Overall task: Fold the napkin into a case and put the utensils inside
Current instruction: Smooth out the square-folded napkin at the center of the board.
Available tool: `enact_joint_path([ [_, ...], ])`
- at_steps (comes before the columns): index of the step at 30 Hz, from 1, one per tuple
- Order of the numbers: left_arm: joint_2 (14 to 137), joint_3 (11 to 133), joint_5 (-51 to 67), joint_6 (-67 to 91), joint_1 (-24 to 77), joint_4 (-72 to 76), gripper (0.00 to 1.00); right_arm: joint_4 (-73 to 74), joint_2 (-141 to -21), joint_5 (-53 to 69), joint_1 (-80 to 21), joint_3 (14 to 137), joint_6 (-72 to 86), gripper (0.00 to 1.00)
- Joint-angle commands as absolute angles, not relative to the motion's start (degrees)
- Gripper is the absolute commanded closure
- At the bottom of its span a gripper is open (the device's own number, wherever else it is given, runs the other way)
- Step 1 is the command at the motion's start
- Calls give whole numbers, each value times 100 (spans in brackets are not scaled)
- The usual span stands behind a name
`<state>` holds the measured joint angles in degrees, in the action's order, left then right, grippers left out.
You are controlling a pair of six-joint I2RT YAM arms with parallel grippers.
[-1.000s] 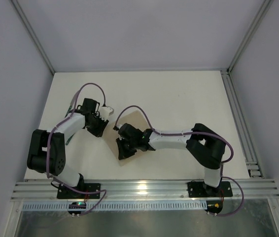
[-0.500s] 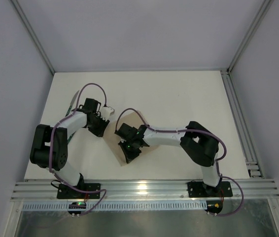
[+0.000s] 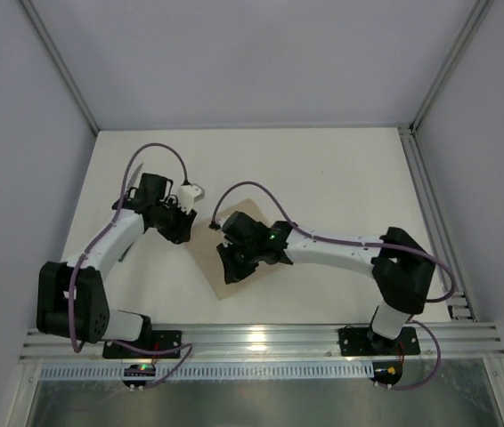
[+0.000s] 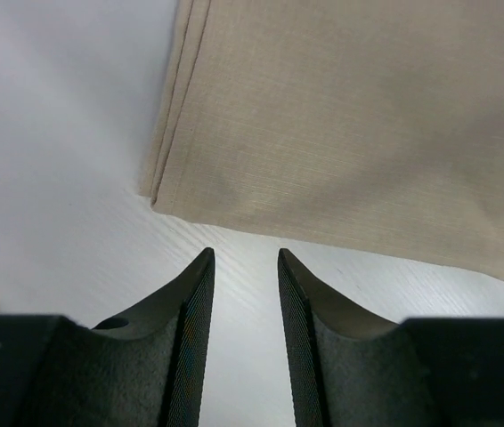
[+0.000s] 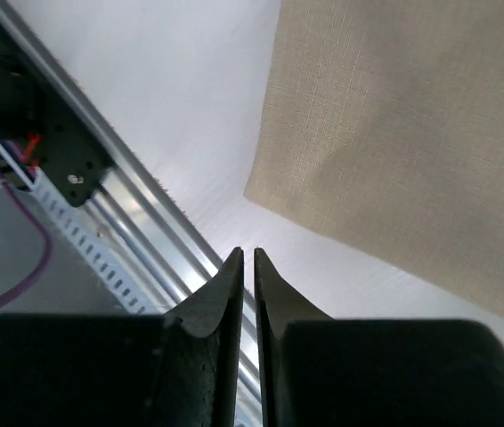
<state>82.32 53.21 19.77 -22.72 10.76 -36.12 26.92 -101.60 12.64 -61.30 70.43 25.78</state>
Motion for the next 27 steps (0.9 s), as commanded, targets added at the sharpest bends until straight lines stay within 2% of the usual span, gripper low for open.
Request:
enact_joint_path([
  [1,7472,5546,2540,-2320,1221,-4130,63,1970,-9010,1205,-5749,6541,2891,88],
  [6,7383,5344,2067,-2294,2421,-4070,68,1654,-8324,1300,-4704,5224,3076,88],
  [10,7532,5168,1321,-2311,3592,-3701,70,1292,-8069,1372,-4009,4790,2927,89],
  [13,7786,5054,1055,-2390,4304,-3279,70,1170,-8060,1283,-3894,4694,2795,90],
  [18,8357,4826,932,-2610,4684,-3006,72,862,-8384,1161,-3779,4509,2909,91],
  [27,8367,4062,1124,-3093,4948,-2970,72,791,-9499,1160,-3349,4438,3041,94],
])
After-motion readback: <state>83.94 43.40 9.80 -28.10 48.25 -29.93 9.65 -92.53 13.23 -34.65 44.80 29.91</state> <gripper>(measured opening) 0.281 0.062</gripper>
